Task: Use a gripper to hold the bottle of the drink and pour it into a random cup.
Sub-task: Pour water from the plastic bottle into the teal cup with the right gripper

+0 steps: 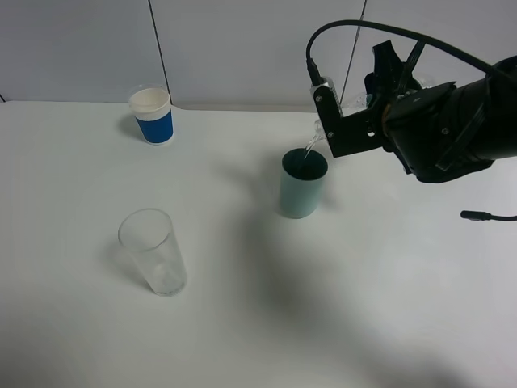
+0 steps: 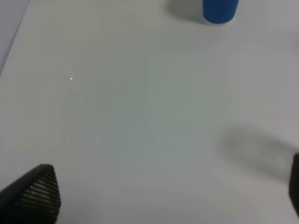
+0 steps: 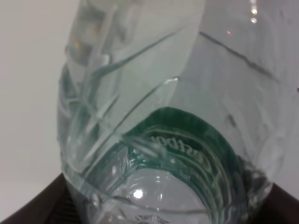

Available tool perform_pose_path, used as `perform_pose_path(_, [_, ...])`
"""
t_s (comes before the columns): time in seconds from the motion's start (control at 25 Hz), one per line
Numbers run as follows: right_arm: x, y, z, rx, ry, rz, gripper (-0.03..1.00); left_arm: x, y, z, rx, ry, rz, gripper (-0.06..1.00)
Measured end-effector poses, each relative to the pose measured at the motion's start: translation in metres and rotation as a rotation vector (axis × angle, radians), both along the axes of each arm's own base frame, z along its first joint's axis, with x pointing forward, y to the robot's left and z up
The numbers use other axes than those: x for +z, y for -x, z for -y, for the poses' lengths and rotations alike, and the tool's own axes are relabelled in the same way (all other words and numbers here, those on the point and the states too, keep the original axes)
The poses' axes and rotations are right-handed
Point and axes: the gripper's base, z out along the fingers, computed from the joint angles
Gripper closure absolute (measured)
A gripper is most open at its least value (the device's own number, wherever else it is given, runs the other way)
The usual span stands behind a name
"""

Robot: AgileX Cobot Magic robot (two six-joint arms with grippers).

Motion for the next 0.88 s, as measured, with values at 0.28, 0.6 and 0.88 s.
perform_pose_path(0.28, [0.0000,0.0000,0.0000,0.008,0.016,-0.003,0.39,0.0000,0.0000,0.0000,0.000,0.000,0.000,-0.05])
perform_pose_path(0.6, [0.0000,0.0000,0.0000,0.012,0.023,-0.005,0.39,0.0000,0.0000,0.0000,0.000,0.000,0.000,-0.05])
perform_pose_path(0.88, [0.0001,0.0000,0.0002,0.031,0.065,-0.012,0.39,0.0000,0.0000,0.0000,0.000,0.000,0.000,-0.05])
